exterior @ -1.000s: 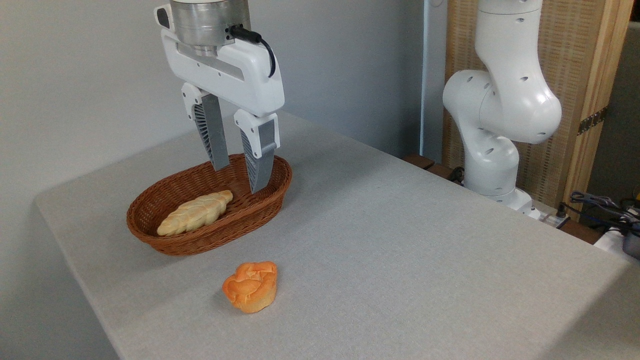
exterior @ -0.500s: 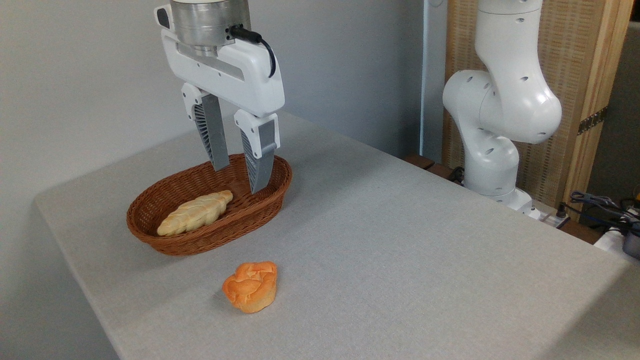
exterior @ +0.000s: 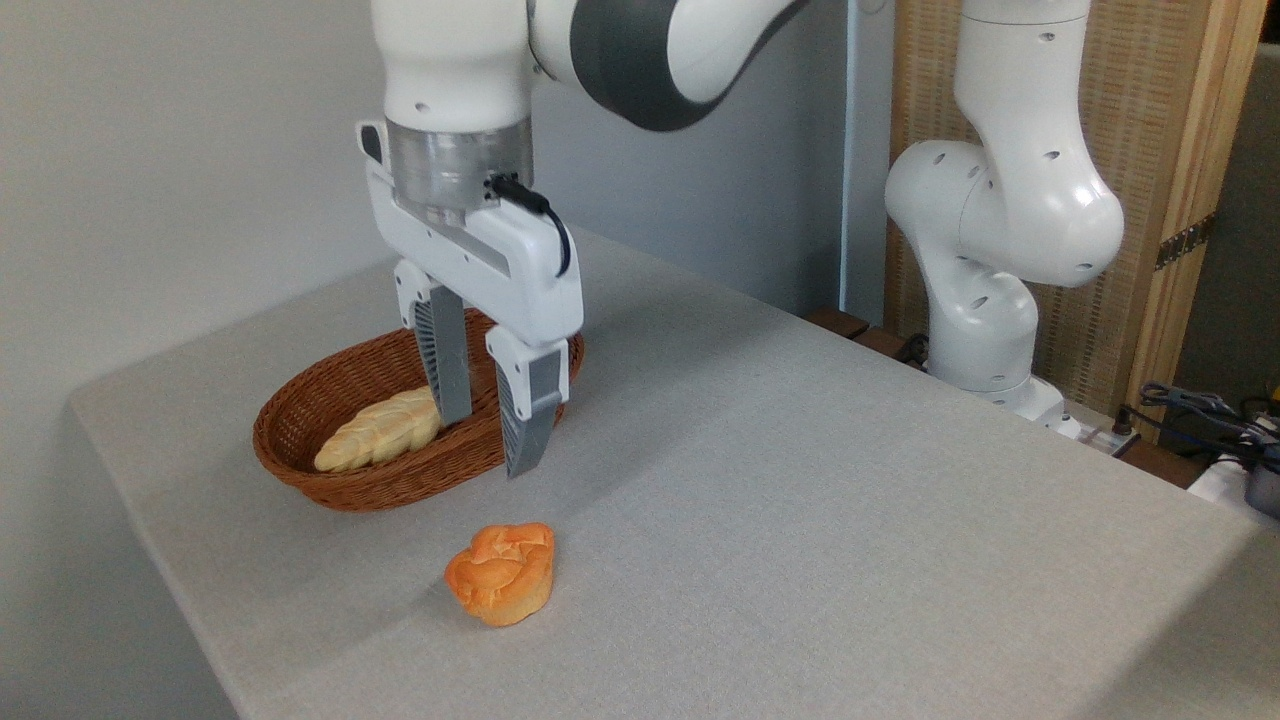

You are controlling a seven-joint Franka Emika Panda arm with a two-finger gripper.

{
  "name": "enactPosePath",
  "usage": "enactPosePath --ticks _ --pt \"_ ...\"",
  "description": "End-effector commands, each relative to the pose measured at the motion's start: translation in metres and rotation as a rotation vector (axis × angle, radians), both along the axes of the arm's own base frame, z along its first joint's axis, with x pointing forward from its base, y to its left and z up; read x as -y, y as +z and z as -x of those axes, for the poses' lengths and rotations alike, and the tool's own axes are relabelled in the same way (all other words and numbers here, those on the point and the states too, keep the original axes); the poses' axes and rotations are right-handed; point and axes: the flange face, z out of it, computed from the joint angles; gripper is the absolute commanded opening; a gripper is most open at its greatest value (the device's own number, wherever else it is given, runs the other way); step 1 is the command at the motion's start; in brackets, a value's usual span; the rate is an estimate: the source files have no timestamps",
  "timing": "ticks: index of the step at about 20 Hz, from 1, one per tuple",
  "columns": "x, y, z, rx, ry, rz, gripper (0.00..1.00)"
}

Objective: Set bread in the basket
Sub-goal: 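Lower the gripper onto the orange roll and close on it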

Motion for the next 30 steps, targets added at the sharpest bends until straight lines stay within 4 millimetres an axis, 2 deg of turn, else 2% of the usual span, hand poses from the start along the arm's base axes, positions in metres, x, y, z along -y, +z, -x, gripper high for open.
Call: enactPosePath --ticks 1,4,7,12,13,15,16,18,30 --pt "-0.004 -0.034 0.01 0.036 -0.003 -0.001 1.0" --pt "-0.007 -0.058 0.006 0.062 0.008 -0.005 1.0" --pt "-0.007 -0.106 -0.001 0.074 0.002 -0.016 1.0" --pt "-0.002 -0.116 -0.004 0.07 -0.01 -0.018 1.0" --pt "-0.001 -0.116 -0.004 0.07 -0.012 -0.018 0.96" --pt "-0.002 -0.116 -0.004 0.072 -0.013 -0.018 0.57" --pt "-0.002 -0.116 -0.004 0.072 -0.033 -0.021 0.48" --pt "-0.001 -0.116 -0.004 0.069 -0.056 -0.025 0.46" --pt "-0.002 -0.116 -0.004 0.068 -0.057 -0.025 0.47"
